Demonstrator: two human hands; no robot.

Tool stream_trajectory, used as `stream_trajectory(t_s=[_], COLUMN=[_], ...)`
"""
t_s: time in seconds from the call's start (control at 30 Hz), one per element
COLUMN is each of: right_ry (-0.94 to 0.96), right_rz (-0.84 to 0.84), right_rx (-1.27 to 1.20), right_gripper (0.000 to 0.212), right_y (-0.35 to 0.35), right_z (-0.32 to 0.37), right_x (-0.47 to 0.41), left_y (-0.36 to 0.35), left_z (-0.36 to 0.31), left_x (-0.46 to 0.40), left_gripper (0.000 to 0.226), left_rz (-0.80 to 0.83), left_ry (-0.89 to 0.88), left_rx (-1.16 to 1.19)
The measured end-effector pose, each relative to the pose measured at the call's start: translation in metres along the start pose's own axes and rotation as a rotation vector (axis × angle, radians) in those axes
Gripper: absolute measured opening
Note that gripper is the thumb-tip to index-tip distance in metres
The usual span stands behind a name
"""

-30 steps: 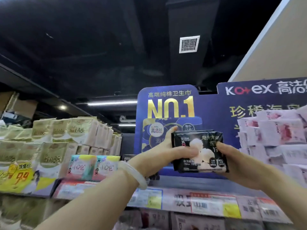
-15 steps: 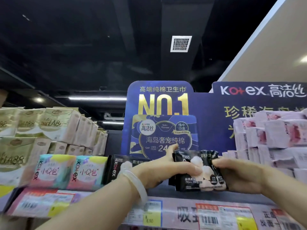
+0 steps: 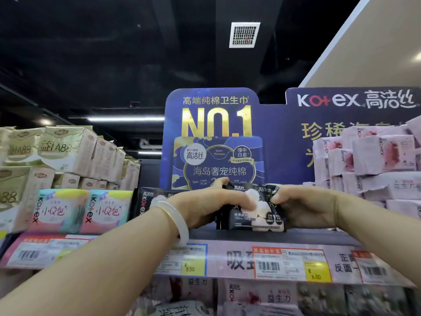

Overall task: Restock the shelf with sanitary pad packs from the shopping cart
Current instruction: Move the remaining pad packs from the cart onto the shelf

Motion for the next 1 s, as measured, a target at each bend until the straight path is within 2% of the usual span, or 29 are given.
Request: stream_trajectory(t_s=[0.07,0.13,0.2,0.3,0.4,0.5,0.57,0.63,0.7,0.8,0.9,1.0], right_ry=[-0.01,-0.042,-0.067,-0.058,-0.091,-0.159,-0.184,-0.19,-0.199,-0.197,-0.182,-0.184], right_rz=[-0.022,-0.07,-0.092,-0.088,-0.29,-0.468,-0.484,-0.486,-0.466,-0.424,-0.381,-0.372], right_rx=[0.04,0.074,0.093,0.099,0.097,0.108,0.114,0.115,0.123,0.098,0.046,0.04], right_gripper=[0.076,0.087,0.096,0.092,0.088,0.082,0.091,0.091,0.091,0.091,0.089,0.093], right_y=[-0.002,-0.003,-0.004,-0.004,0.004,0.009,0.007,0.003,0.001,-0.003,-0.009,-0.016], right_z=[0.001,0.0,0.0,0.003,0.009,0.008,0.005,0.005,0.006,0.007,0.008,0.01], right_x=[0.0,0.0,0.003,0.008,0.0,-0.019,-0.032,-0.039,-0.041,-0.039,-0.038,-0.044], left_y=[-0.004,-0.007,-0.009,-0.012,-0.009,0.002,0.018,0.035,0.047,0.048,0.047,0.052], left_z=[-0.004,-0.008,-0.011,-0.019,-0.032,-0.044,-0.045,-0.041,-0.033,-0.025,-0.024,-0.028], left_x=[0.003,0.008,0.011,0.018,0.026,0.04,0.049,0.055,0.059,0.064,0.068,0.068], left_gripper=[0.096,0.089,0.096,0.108,0.108,0.085,0.052,0.037,0.044,0.062,0.082,0.088], left_rz=[-0.048,-0.082,-0.105,-0.115,-0.124,-0.132,-0.219,-0.322,-0.339,-0.238,-0.164,-0.122], left_ry=[0.019,0.052,0.074,0.095,0.085,0.045,-0.015,-0.017,0.085,0.265,0.301,0.305], left_rx=[-0.072,-0.169,-0.241,-0.434,-0.678,-0.767,-0.745,-0.76,-0.835,-0.957,-0.969,-0.962])
Point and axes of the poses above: each hand's wrist, its own x-axis away from the middle knuckle, its own y-axis out of the back of the hand, z = x × y, the point moved 1 cm from there along -x, towards the middle knuckle, and after that the axes turned 8 degrees about z, right-handed, at the moved point
